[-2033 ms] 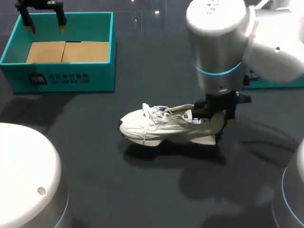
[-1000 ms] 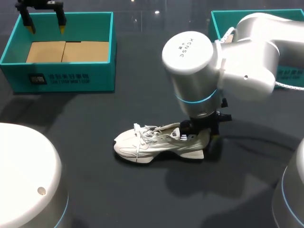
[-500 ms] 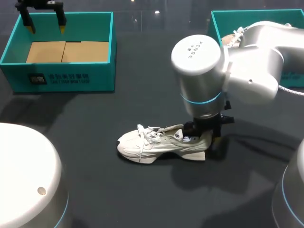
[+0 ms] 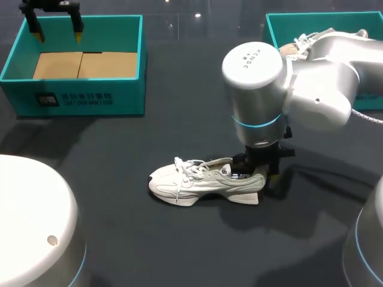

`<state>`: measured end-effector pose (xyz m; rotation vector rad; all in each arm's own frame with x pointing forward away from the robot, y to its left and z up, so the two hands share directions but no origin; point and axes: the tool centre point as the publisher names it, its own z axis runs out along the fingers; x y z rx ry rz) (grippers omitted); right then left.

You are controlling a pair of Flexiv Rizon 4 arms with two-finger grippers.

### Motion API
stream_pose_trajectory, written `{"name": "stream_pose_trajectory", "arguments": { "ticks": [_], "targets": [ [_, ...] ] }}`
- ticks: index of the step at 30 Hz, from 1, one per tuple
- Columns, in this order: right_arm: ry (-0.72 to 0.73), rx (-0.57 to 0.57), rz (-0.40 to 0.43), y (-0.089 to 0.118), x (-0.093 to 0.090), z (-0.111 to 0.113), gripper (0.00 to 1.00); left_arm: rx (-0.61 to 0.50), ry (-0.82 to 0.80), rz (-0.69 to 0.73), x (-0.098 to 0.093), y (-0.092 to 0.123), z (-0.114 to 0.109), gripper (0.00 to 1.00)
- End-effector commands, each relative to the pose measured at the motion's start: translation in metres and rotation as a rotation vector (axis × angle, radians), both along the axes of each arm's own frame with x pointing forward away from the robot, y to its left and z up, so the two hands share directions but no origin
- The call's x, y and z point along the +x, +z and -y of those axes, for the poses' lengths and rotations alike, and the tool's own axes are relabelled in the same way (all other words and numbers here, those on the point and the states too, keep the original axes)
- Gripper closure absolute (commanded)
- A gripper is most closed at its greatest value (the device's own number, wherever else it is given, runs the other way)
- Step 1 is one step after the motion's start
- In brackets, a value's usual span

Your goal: Take the shoe out of the shoebox, open the shoe tongue, remove and reinsert the insole, then place the shoe into the shoebox

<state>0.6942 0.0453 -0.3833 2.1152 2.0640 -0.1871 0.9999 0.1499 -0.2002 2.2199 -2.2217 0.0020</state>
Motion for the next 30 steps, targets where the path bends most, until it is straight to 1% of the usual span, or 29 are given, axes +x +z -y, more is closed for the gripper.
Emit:
{"name": "stream_pose_trajectory", "arguments": {
  "ticks": [1, 2, 3, 4, 5, 10, 16, 18, 19, 21, 22, 23, 24, 25, 27, 28, 29, 30],
  "targets": [
    [-0.001, 0.008, -0.003, -0.003, 0.0, 0.002, 0.53, 0.001, 0.0, 0.0, 0.0, 0.0, 0.0, 0.0],
    [-0.003, 0.011, -0.004, -0.002, -0.001, 0.002, 0.51, 0.001, 0.0, 0.0, 0.0, 0.0, 0.0, 0.0],
    [-0.003, 0.014, -0.004, -0.001, -0.001, 0.002, 0.43, 0.001, 0.0, 0.0, 0.0, 0.0, 0.0, 0.0],
    [-0.003, 0.017, -0.006, 0.0, -0.001, 0.002, 0.16, 0.001, 0.0, 0.0, 0.0, 0.0, 0.0, 0.0],
    [-0.007, 0.033, -0.001, 0.003, -0.002, 0.003, 0.0, 0.001, 0.0, 0.0, 0.0, 0.0, 0.0, 0.0],
    [-0.007, 0.061, 0.011, 0.024, -0.003, 0.005, 0.0, 0.001, 0.0, 0.0, 0.0, 0.0, 0.0, 0.0],
    [0.031, 0.118, 0.023, 0.055, -0.002, 0.003, 0.0, 0.001, 0.0, 0.0, 0.0, 0.0, 0.0, 0.0],
    [0.041, 0.145, 0.006, 0.065, -0.002, 0.004, 0.0, 0.001, 0.0, 0.0, 0.0, 0.0, 0.0, 0.0],
    [0.076, 0.164, 0.018, 0.071, -0.003, 0.004, 0.0, 0.001, 0.0, 0.0, 0.0, 0.0, 0.0, 0.0],
    [0.109, 0.206, 0.013, 0.084, -0.004, 0.007, 0.0, 0.001, 0.0, 0.0, 0.0, 0.0, 0.0, 0.0],
    [0.15, 0.252, 0.028, 0.09, -0.005, 0.009, 0.0, 0.001, 0.0, 0.0, 0.0, 0.0, 0.0, 0.0],
    [0.168, 0.282, 0.022, 0.096, -0.006, 0.012, 0.0, 0.001, 0.0, 0.0, 0.0, 0.0, 0.0, 0.0],
    [0.199, 0.288, 0.026, 0.101, -0.005, 0.014, 0.0, 0.001, 0.0, 0.0, 0.0, 0.0, 0.0, 0.0],
    [0.248, 0.343, 0.05, 0.107, -0.007, 0.016, 0.0, 0.001, 0.0, 0.0, 0.0, 0.0, 0.0, 0.0],
    [0.325, 0.417, 0.065, 0.115, -0.007, 0.021, 0.0, 0.001, 0.0, 0.0, 0.0, 0.0, 0.0, 0.0],
    [0.422, 0.491, 0.078, 0.118, -0.008, 0.024, 0.0, 0.001, 0.0, 0.0, 0.0, 0.0, 0.0, 0.0],
    [0.509, 0.519, 0.069, 0.12, -0.008, 0.027, 0.0, 0.001, 0.0, 0.0, 0.0, 0.0, 0.0, 0.0],
    [0.556, 0.48, 0.022, 0.119, -0.009, 0.028, 0.0, 0.001, 0.0, 0.0, 0.0, 0.0, 0.0, 0.0]
  ]
}}
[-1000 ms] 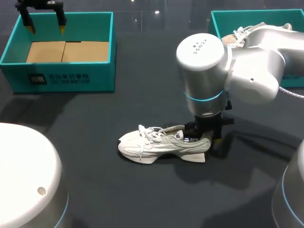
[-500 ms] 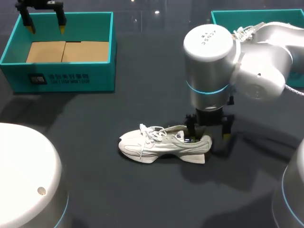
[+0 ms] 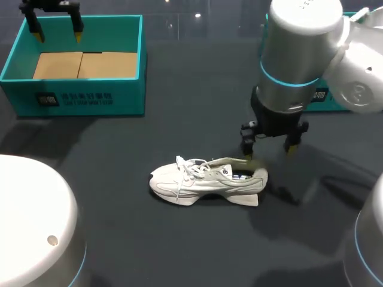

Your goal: Take the shoe out of the shoebox, open the shoe tongue, remove and reinsert the insole, then place the shoe into the shoebox

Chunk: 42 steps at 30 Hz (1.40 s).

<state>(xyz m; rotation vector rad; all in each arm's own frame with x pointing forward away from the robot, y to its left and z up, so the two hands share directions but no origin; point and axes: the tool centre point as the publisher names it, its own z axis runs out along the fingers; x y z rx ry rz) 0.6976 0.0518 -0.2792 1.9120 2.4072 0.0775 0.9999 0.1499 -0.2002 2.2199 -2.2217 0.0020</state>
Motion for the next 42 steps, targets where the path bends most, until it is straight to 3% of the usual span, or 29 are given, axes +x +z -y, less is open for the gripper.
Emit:
{"name": "stream_pose_trajectory", "arguments": {
  "ticks": [1, 11, 12, 13, 15, 18, 21, 23, 36, 42],
  "targets": [
    [0.299, 0.277, -0.004, 0.015, -0.013, 0.034, 0.0, 0.001, 0.0, 0.0, 0.0, 0.0, 0.0, 0.0],
    [0.299, 0.277, -0.004, 0.015, -0.013, 0.034, 0.0, 0.001, 0.0, 0.0, 0.0, 0.0, 0.0, 0.0],
    [0.35, 0.342, 0.013, 0.012, -0.015, 0.038, 0.0, 0.001, 0.0, 0.0, 0.0, 0.0, 0.0, 0.0],
    [0.391, 0.353, 0.046, 0.011, -0.016, 0.043, 0.0, 0.001, 0.0, 0.0, 0.0, 0.0, 0.0, 0.0],
    [0.543, 0.502, 0.169, 0.014, -0.022, 0.054, 0.0, 0.001, 0.0, 0.0, 0.0, 0.0, 0.0, 0.0],
    [0.717, 0.583, 0.302, 0.014, -0.031, 0.07, 0.0, 0.001, 0.0, 0.0, 0.0, 0.0, 0.0, 0.0],
    [0.769, 0.592, 0.392, 0.003, -0.033, 0.086, 0.0, 0.001, 0.0, 0.0, 0.0, 0.0, 0.0, 0.0],
    [0.812, 0.615, 0.356, -0.009, -0.032, 0.092, 0.0, 0.001, 0.0, 0.0, 0.0, 0.0, 0.0, 0.0],
    [0.812, 0.615, 0.356, -0.009, -0.032, 0.092, 0.0, 0.001, 0.0, 0.0, 0.0, 0.0, 0.0, 0.0],
    [0.974, 0.7, 0.501, -0.039, -0.028, 0.104, 0.0, 0.001, 0.0, 0.0, 0.0, 0.0, 0.0, 0.0]
  ]
}}
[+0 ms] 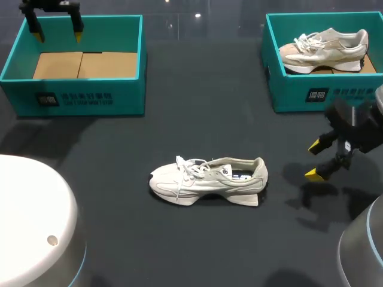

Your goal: Take the shoe out of the shoebox, open the shoe tongue, remove and reinsert the insole, then place the shoe into the shoebox

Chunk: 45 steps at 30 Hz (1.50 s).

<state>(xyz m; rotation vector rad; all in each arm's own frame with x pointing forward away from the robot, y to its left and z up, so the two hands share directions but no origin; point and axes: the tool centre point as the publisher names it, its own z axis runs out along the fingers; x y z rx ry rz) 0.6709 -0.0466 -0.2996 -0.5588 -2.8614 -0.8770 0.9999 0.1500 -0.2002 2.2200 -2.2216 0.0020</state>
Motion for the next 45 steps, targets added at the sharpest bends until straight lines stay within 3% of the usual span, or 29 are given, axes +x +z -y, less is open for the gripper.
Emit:
{"name": "stream_pose_trajectory", "arguments": {
  "ticks": [1, 6, 7, 20, 30, 38, 45],
  "targets": [
    [0.017, 0.307, 0.183, -0.022, -0.002, 0.008, 0.0, 0.001, 0.0, 0.0, 0.0, 0.0, 0.0, 0.0],
    [0.047, 0.348, 0.207, -0.043, 0.0, 0.014, 0.0, 0.001, 0.0, 0.0, 0.0, 0.0, 0.0, 0.0],
    [0.044, 0.336, 0.177, -0.049, 0.002, 0.014, 0.0, 0.001, 0.0, 0.0, 0.0, 0.0, 0.0, 0.0],
    [0.044, 0.336, 0.177, -0.049, 0.002, 0.014, 0.0, 0.001, 0.0, 0.0, 0.0, 0.0, 0.0, 0.0],
    [0.011, 0.439, 0.203, -0.082, 0.018, 0.032, 0.0, 0.001, 0.0, 0.0, 0.0, 0.0, 0.0, 0.0],
    [0.036, 0.467, 0.246, -0.086, 0.024, 0.027, 0.0, 0.001, 0.0, 0.0, 0.0, 0.0, 0.0, 0.0],
    [0.018, 0.451, 0.276, -0.089, 0.024, 0.006, 0.0, 0.001, 0.0, 0.0, 0.0, 0.0, 0.0, 0.0]
  ]
}}
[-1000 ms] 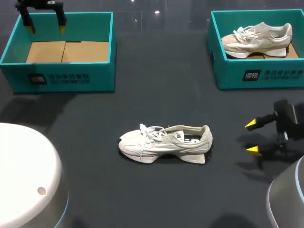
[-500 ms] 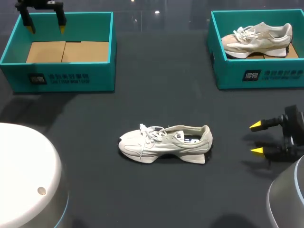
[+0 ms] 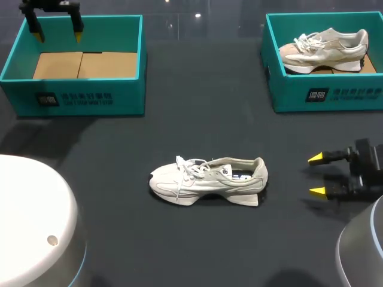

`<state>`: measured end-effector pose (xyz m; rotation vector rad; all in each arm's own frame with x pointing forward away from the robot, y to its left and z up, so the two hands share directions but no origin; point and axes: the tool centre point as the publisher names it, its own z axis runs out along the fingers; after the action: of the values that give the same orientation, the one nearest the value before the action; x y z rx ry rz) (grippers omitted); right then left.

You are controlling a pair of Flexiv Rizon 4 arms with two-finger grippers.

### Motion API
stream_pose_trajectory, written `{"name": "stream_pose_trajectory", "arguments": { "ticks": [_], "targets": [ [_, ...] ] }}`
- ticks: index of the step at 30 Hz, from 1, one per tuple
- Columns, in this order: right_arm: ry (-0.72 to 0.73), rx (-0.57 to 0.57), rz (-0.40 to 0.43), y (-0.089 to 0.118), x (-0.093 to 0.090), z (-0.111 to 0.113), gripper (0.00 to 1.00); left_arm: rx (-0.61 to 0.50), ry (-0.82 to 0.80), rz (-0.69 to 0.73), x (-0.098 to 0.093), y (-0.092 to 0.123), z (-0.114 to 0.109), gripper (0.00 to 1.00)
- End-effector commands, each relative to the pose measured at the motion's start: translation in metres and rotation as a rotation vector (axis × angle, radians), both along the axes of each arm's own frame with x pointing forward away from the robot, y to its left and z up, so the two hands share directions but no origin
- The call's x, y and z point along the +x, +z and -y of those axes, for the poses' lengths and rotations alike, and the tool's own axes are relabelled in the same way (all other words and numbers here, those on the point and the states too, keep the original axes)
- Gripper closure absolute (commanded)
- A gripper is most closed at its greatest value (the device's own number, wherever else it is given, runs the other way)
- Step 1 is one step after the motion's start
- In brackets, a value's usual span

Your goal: Take the shoe out of the shoebox, open the shoe tongue, remove and reinsert the insole, then place the shoe into the shoebox

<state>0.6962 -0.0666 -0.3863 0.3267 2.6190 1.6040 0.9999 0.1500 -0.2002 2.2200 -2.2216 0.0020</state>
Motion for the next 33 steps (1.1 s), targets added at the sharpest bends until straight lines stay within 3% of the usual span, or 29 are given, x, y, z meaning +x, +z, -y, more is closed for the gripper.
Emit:
{"name": "stream_pose_trajectory", "arguments": {
  "ticks": [1, 3, 17, 33],
  "targets": [
    [-0.036, -0.006, 0.008, -0.003, -0.002, -0.019, 0.0, 0.001, 0.0, 0.0, 0.0, 0.0, 0.0, 0.0],
    [-0.046, 0.016, 0.015, -0.004, -0.004, -0.03, 0.0, 0.001, 0.0, 0.0, 0.0, 0.0, 0.0, 0.0],
    [-0.046, 0.016, 0.015, -0.004, -0.004, -0.03, 0.0, 0.001, 0.0, 0.0, 0.0, 0.0, 0.0, 0.0],
    [-0.107, 0.028, 0.006, -0.018, -0.001, -0.074, 0.0, 0.001, 0.0, 0.0, 0.0, 0.0, 0.0, 0.0]
  ]
}}
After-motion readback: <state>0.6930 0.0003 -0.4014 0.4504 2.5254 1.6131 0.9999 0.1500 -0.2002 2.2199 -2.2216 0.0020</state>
